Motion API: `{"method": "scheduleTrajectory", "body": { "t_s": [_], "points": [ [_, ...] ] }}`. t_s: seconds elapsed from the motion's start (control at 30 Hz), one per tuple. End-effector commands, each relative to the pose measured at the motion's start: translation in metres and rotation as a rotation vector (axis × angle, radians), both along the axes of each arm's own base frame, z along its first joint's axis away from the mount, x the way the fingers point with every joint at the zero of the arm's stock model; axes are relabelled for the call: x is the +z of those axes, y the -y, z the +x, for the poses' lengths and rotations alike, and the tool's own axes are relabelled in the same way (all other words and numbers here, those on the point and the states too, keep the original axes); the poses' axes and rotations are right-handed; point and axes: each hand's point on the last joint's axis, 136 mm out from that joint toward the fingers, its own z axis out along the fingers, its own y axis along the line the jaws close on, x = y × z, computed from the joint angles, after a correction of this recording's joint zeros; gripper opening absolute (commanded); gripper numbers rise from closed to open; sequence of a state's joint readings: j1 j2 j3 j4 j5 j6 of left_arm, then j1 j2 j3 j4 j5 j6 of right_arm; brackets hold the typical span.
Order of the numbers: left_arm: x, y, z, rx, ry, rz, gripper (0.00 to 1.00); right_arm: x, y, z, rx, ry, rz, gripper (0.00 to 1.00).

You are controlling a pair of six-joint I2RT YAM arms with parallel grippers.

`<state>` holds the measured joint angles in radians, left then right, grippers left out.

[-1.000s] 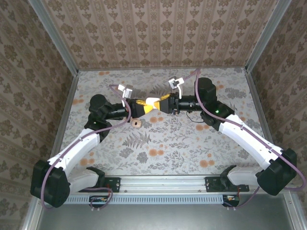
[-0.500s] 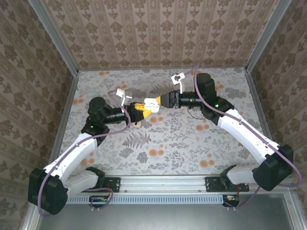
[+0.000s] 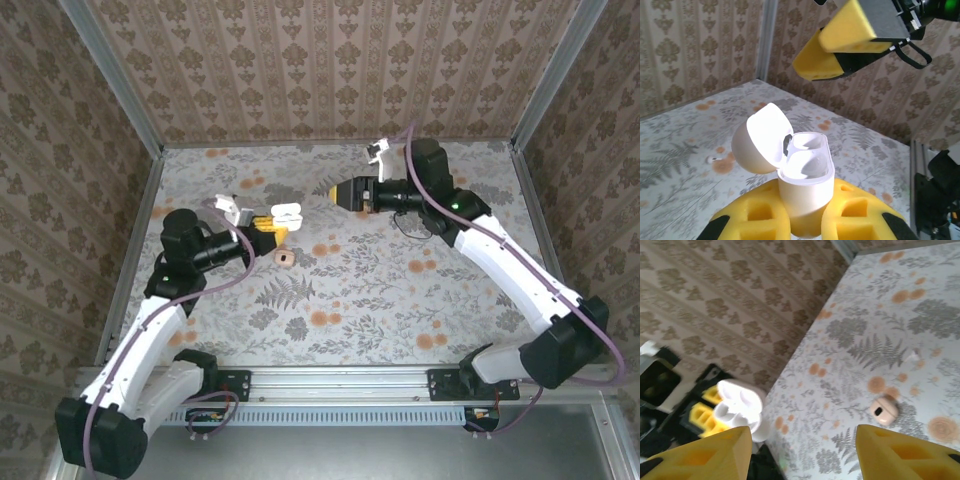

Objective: Insert wireless bluetooth earbuds into charging case

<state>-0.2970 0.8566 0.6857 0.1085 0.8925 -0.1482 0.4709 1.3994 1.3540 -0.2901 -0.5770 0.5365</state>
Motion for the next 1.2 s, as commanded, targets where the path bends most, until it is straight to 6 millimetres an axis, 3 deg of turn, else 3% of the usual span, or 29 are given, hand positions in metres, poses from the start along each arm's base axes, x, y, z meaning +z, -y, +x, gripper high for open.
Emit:
{"method": "scheduleTrajectory", "body": {
  "t_s": [0.0,0.13,0.43,0.67,0.87,1.17],
  "points": [
    [-0.011,-0.011,0.0,0.049,0.021,0.056,0.0,-0.041,0.01,0.031,-0.133,-0.097,-0.146,0.57],
    [-0.015,-0.017,-0.003,0.074,0.03,0.087,0.0,-0.084,-0.001,0.057,-0.193,-0.211,-0.304,0.55],
    [-0.022,-0.02,-0.014,0.053,0.056,0.111,0.0,-0.181,-0.073,0.109,-0.177,-0.289,-0.497,0.48],
    [-0.031,-0.02,-0.014,0.054,0.035,0.075,0.0,-0.247,-0.12,0.142,-0.206,-0.29,-0.539,0.46],
    [-0.039,-0.02,-0.014,0.054,0.007,0.073,0.0,-0.28,-0.143,0.155,-0.232,-0.269,-0.581,0.47],
    [-0.044,-0.019,-0.009,0.043,-0.017,0.076,0.0,-0.297,-0.141,0.161,-0.258,-0.249,-0.618,0.47]
  ]
}}
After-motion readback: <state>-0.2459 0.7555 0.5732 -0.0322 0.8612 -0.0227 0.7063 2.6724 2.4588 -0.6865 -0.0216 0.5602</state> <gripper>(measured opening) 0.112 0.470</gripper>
